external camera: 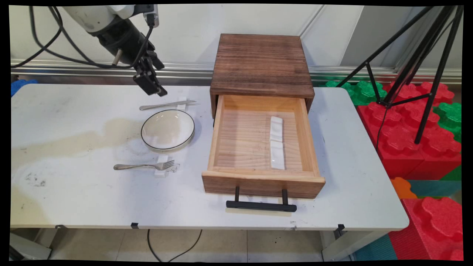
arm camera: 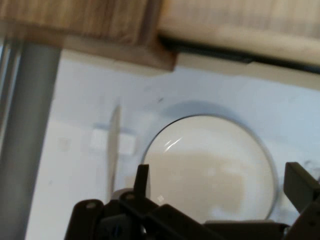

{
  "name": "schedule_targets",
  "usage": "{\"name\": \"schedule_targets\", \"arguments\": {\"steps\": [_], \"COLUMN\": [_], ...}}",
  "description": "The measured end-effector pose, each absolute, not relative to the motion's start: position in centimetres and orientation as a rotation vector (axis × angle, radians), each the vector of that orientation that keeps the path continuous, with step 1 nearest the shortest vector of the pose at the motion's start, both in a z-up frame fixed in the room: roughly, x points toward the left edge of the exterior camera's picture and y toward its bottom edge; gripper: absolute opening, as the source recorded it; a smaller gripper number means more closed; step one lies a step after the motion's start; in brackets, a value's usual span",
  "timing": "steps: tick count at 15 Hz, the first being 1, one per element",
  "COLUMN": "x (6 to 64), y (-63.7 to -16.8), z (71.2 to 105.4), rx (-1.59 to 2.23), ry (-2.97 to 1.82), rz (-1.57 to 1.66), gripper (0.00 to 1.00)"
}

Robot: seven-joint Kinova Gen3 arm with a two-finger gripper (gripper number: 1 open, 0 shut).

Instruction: Pick up the knife from the left of the white plate

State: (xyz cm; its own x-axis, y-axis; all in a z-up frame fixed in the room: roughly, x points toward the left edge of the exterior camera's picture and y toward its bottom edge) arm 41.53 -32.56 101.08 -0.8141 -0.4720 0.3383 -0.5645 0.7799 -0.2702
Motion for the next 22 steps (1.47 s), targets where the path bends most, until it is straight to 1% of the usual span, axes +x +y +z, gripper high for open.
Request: {"name": "schedule_targets", "arguments": {"steps": [10, 15, 22], "x": [46.4, 47.8, 48.9], "y": [-40.6, -43.9, -47.4], "z": [97.6, 95.6, 93.1], "rx": [0.915, 0.937, 0.95], "ry": [-2.846, -2.89, -2.923], "rz": [0.607, 0.598, 0.57], "gripper": [1.0, 1.0, 1.0]}}
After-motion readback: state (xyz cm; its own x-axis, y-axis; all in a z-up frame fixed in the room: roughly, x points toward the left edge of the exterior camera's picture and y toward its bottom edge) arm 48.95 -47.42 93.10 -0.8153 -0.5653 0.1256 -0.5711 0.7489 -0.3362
